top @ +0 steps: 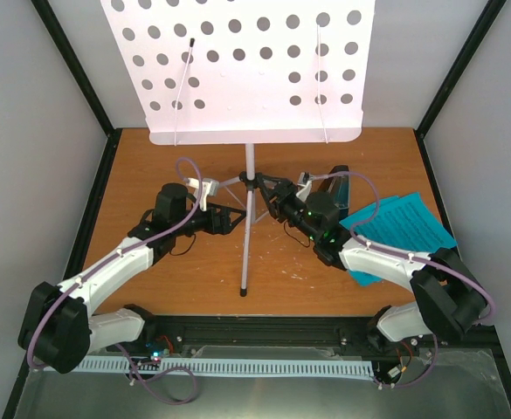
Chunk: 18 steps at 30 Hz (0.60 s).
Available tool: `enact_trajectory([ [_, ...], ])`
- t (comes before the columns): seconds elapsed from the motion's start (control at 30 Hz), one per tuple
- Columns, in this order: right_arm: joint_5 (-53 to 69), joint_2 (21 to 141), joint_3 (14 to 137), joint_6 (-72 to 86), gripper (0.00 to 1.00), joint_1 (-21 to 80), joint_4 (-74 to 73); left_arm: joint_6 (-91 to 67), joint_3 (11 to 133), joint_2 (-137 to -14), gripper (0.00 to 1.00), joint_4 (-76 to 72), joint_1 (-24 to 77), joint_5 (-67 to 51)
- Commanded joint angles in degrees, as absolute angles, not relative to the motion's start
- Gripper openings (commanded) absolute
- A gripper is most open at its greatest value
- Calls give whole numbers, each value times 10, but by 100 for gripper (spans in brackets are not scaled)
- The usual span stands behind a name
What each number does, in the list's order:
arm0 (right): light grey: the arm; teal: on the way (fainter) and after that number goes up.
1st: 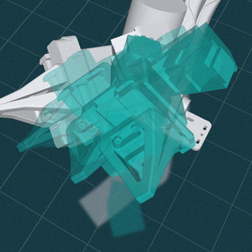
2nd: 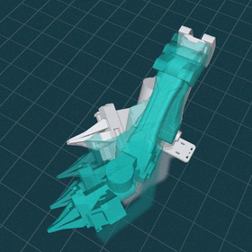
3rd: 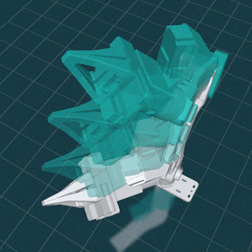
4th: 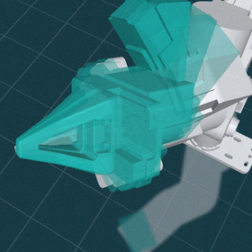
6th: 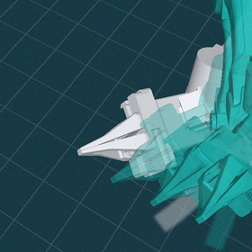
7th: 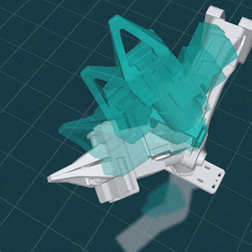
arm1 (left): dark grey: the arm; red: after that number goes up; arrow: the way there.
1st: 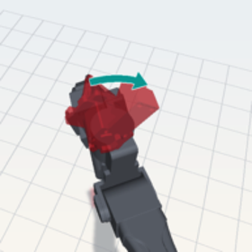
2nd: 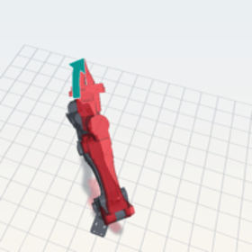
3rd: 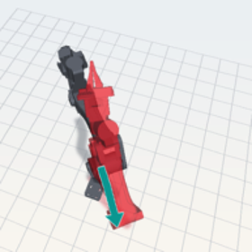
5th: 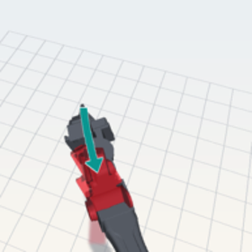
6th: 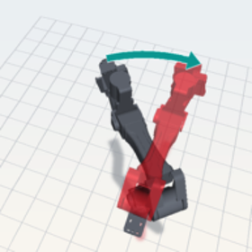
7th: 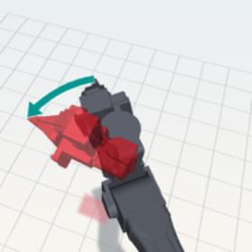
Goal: Pack up the instrument practice props
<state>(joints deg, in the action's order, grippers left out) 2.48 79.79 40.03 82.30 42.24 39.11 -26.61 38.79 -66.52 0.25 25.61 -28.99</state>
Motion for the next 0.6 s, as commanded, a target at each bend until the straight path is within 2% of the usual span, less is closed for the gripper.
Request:
enact_trajectory([
  [0.0,25,803,414,837,47,417,375,-257,404,-668,93,-10,254,-297],
  [0.17,29,805,416,840,24,416,369,-257,405,-668,93,-9,254,-298],
  [0.33,27,797,414,833,15,415,363,-258,405,-669,93,-10,254,-302],
  [0.47,13,782,410,811,12,415,345,-258,405,-669,93,-17,254,-315],
  [0.5,9,776,408,803,15,415,340,-258,405,-668,93,-19,254,-319],
  [0.53,7,770,407,794,21,415,334,-258,404,-669,93,-21,254,-323],
  [0.57,3,763,405,780,33,415,326,-258,404,-669,93,-24,254,-329],
])
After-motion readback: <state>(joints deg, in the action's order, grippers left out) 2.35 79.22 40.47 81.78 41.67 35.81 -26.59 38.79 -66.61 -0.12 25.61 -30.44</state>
